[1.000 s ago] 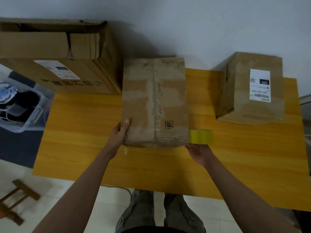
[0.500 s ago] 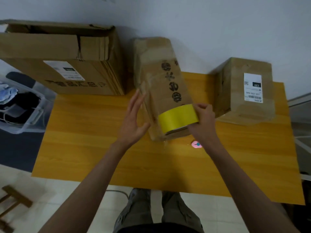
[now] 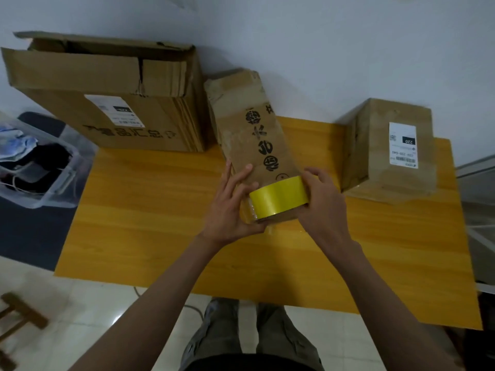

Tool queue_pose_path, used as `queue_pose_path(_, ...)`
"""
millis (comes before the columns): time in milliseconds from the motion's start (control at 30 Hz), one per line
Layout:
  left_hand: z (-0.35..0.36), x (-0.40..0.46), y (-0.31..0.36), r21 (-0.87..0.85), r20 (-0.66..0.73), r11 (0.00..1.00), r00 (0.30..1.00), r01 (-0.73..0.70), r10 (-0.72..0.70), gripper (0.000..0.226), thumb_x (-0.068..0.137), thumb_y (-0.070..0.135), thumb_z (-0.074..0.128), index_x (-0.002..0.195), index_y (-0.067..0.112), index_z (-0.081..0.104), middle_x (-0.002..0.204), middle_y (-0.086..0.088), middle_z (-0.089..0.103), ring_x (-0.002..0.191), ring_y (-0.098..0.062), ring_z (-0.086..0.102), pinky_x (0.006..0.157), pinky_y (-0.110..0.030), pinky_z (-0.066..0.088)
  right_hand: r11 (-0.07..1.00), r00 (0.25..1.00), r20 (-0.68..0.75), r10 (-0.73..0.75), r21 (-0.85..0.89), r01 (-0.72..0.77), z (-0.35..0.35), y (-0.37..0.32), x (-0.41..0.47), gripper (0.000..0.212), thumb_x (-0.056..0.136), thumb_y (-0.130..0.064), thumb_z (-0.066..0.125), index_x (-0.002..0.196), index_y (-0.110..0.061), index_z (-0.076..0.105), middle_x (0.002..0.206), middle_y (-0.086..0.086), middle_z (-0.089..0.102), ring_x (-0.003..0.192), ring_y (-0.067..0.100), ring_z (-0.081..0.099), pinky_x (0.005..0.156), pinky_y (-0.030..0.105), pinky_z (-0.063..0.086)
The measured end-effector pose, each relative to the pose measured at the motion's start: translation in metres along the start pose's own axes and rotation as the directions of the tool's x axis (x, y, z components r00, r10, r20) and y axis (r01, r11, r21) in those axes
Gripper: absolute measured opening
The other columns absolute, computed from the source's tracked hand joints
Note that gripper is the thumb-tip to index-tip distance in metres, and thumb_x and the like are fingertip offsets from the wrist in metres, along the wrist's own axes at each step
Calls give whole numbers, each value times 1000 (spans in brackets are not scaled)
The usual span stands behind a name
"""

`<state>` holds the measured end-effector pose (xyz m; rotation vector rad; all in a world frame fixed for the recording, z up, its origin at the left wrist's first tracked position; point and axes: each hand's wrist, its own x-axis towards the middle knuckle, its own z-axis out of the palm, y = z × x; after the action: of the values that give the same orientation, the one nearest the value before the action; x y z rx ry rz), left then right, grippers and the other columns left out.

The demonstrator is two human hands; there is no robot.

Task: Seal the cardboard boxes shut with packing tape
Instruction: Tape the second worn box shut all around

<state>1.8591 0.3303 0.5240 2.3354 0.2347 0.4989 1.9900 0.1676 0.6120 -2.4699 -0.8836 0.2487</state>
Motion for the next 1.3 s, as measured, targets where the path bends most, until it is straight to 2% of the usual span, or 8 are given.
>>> queue_pose_path(133, 0, -2, -2, -2, -37, 1000, 999, -27, 27, 75, 72, 55, 84, 126, 18, 49, 158, -9, 37, 154, -45, 9, 122, -60, 22, 980, 966, -248, 68, 196, -19, -31, 28, 7, 29, 82, 1, 64, 107, -10, 53, 112, 4, 63, 87, 20, 59, 62, 35, 46)
queue_pose_path(233, 0, -3, -3, 9, -31, 1000, 999, -16, 16, 74, 73, 57, 83, 126, 18, 48, 158, -8, 36, 154, -45, 10, 121, -61, 26, 962, 931, -334, 148, 266, -57, -55, 67, 18, 43, 77, 12, 56, 115, -10, 51, 111, -25, 60, 92, 7, 55, 61, 27, 38)
queue_pose_path(400, -2, -4, -3, 13, -29, 1000, 999, -13, 14, 74, 75, 58, 80, 128, 20, 47, 156, -12, 37, 153, -45, 14, 126, -44, 19, 907, 972, -9, 236, 360, -217, 6, 120, 33, 48, 78, 15, 52, 113, -17, 58, 107, 3, 62, 101, 28, 60, 73, 39, 54)
queue_pose_path(567, -19, -23, -1, -45, -32, 995, 995, 90, -92, 70, 81, 62, 72, 125, 13, 49, 157, -11, 36, 151, -36, 27, 123, -47, 28, 593, 907, 271, 323, 688, -417, 44, 104, 22, 34, 95, 2, 48, 126, -6, 58, 109, 22, 64, 96, 32, 66, 66, 38, 58)
queue_pose_path(733, -47, -32, 34, -261, -92, 813, 825, 521, -558, 77, 77, 75, 64, 124, 18, 46, 160, 14, 29, 144, -4, 33, 110, -32, 41, 643, 968, 238, 84, 729, -236, 47, 58, 5, 52, 82, 20, 50, 117, -17, 62, 117, 5, 62, 106, 33, 59, 74, 51, 53)
queue_pose_path(867, -59, -8, 55, -75, -7, 648, 649, 758, -761, 119, 64, 94, 53, 158, 37, 7, 168, 14, 12, 151, -23, 24, 121, -55, 25, 688, 987, 150, -51, 722, -74, 55, 27, -20, 48, 80, 11, 55, 119, -18, 54, 116, 2, 58, 102, 22, 57, 74, 26, 47)
queue_pose_path(1133, -75, 43, 40, 202, 143, 443, 421, 874, -896, 139, 66, 77, 75, 160, 24, -12, 164, -15, 6, 149, -46, 12, 119, -61, 23, 785, 976, 44, -215, 602, 146, 55, 13, -28, 35, 78, 1, 59, 111, -8, 51, 105, 8, 53, 91, 17, 52, 71, 20, 41)
queue_pose_path(1300, -75, 51, 41, 205, 130, 482, 464, 852, -876, 129, 70, 68, 78, 160, 27, -5, 155, -21, 19, 144, -47, 23, 114, -56, 29, 766, 978, -102, -180, 610, 205, 25, 9, -11, 29, 75, 2, 55, 103, -6, 55, 99, 7, 58, 90, 24, 56, 70, 40, 47)
